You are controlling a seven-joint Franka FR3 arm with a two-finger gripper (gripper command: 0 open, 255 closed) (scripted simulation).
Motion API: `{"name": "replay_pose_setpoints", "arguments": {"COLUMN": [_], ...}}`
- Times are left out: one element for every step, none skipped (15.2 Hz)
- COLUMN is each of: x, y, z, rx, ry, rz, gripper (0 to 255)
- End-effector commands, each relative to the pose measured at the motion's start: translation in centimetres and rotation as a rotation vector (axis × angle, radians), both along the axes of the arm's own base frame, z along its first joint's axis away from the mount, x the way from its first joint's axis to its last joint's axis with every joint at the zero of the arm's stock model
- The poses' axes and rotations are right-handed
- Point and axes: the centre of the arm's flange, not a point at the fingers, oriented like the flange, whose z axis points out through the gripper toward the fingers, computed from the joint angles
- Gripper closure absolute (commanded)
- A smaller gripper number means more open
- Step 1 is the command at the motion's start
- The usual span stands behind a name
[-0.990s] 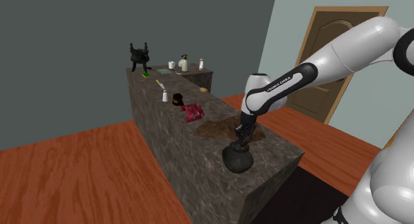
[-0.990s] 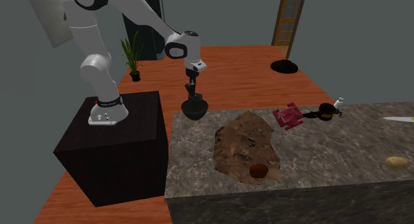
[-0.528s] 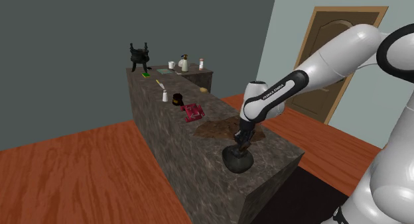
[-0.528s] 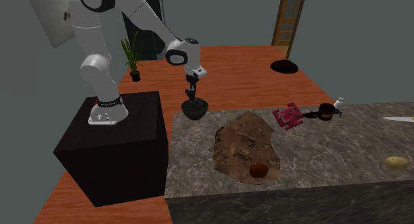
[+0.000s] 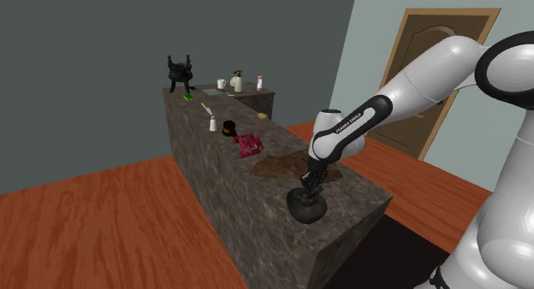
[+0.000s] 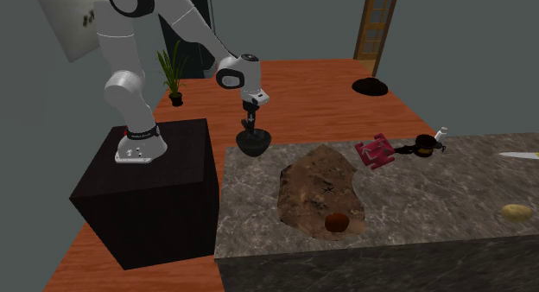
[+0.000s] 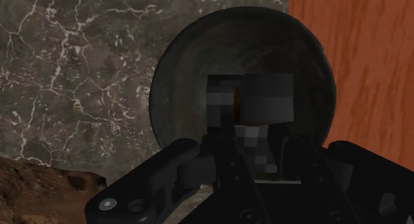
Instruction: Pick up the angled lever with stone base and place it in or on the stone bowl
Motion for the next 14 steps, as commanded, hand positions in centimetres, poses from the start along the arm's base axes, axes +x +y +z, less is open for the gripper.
{"name": "replay_pose_setpoints", "arguments": {"x": [0.0,0.0,0.0,0.0,0.0,0.0,0.0,0.0,0.0,0.1,0.1,0.1,0.1,0.1], "y": [0.0,0.0,0.0,0.0,0.0,0.0,0.0,-0.1,-0.1,-0.2,-0.2,-0.2,-0.2,-0.2], "z": [0.0,0.0,0.0,0.0,0.0,0.0,0.0,1.3,2.6,4.0,5.0,5.0,5.0,5.0], "rx": [0.0,0.0,0.0,0.0,0.0,0.0,0.0,0.0,0.0,0.0,0.0,0.0,0.0,0.0], "ry": [0.0,0.0,0.0,0.0,0.0,0.0,0.0,0.0,0.0,0.0,0.0,0.0,0.0,0.0], "rz": [0.0,0.0,0.0,0.0,0.0,0.0,0.0,0.0,0.0,0.0,0.0,0.0,0.0,0.0], "gripper": [255,0,0,0,0,0,0,0,0,0,0,0,0,0]}}
